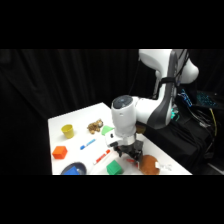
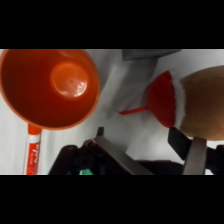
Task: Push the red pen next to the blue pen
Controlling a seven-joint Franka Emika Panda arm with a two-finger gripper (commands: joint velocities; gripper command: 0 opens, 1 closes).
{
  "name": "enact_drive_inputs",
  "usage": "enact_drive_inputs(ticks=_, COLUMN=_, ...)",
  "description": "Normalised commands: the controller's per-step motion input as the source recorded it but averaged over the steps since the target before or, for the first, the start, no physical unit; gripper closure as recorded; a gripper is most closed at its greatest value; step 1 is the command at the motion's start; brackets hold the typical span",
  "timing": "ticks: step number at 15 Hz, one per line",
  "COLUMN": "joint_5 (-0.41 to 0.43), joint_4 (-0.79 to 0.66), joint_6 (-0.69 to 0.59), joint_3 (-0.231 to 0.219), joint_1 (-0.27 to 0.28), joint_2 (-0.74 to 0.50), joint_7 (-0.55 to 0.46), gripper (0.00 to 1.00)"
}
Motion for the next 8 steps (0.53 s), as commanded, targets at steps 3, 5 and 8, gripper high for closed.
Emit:
enact_drive_inputs(ticks=3, joint_5=-0.01, joint_4=0.24, joint_6=0.03, joint_3=0.018, joint_1=-0.19, joint_2=0.19, joint_7=-0.3, gripper=0.0)
enact_drive_inputs(ticks=5, joint_5=0.03, joint_4=0.26, joint_6=-0.02, joint_3=0.069, joint_1=-0.188, joint_2=0.21, joint_7=-0.31, gripper=0.0)
enact_drive_inputs(ticks=8, joint_5=0.039, joint_4=0.28, joint_6=-0.07, joint_3=0.099, joint_1=-0.17, joint_2=0.22, joint_7=-0.31, gripper=0.0)
